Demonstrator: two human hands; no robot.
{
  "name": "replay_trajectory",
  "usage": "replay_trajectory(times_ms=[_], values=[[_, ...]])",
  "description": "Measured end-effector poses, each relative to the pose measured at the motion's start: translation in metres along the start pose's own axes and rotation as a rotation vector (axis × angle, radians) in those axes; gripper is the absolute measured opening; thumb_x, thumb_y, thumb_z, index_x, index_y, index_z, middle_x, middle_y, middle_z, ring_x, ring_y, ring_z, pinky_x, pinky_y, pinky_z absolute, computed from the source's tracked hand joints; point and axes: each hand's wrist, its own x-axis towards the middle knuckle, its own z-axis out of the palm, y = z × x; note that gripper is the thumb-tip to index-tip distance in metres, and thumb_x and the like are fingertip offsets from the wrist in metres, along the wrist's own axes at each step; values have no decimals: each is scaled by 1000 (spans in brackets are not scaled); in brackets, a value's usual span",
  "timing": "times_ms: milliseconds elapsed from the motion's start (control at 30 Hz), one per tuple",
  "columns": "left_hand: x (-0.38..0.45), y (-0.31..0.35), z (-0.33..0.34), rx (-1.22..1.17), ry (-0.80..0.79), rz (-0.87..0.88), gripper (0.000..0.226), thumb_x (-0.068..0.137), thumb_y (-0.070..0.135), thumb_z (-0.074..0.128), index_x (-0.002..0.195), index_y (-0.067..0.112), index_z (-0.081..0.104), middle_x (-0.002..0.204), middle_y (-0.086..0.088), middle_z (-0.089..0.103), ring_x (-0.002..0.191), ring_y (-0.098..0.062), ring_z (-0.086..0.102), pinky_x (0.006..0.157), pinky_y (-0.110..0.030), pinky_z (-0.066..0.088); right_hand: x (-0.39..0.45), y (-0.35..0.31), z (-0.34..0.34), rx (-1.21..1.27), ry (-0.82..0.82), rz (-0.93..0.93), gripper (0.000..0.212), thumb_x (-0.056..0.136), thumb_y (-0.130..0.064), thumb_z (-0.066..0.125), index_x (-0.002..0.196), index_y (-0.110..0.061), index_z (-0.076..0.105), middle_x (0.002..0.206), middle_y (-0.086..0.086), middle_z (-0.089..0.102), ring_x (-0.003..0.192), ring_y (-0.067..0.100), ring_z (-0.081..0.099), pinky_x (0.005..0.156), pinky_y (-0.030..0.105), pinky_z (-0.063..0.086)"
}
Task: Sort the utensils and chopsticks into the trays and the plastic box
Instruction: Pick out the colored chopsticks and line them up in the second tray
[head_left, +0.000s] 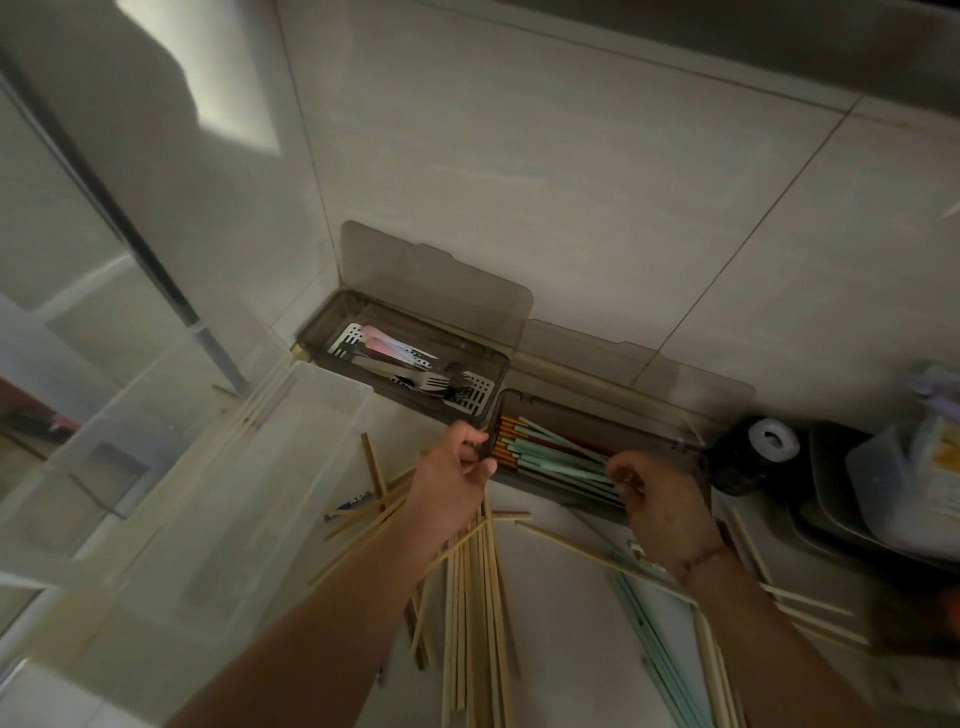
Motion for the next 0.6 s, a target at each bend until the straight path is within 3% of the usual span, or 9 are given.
replay_trajectory(times_ms=[100,333,500,600], values=[[1,0,0,-2,6,5,25,91,22,62,103,40,49,95,22,56,93,8,53,69,-13,40,17,-1,9,2,-105,31,19,86,3,60,87,-14,67,86,0,65,81,12,60,79,18,46],[2,-1,0,24,-8,0,27,92,22,61,100,43,47,95,22,56,94,5,54,72,-13,40,28,9,12,36,-163,62,26,81,2,70,82,-23,64,81,-5,65,79,9,61,83,21,50],[1,0,0,13,-4,-12,33,91,22,62,93,51,45,96,22,57,95,5,55,70,-13,39,6,12,-6,68,-1,17,15,82,-3,70,87,-17,68,80,-3,67,76,10,63,74,21,52],[1,1,0,14,-1,-17,35,91,23,62,90,53,44,92,25,55,90,8,52,67,-13,38,-33,16,-20,17,163,-10,17,80,-6,71,87,-22,66,80,-3,66,72,9,63,68,22,49]])
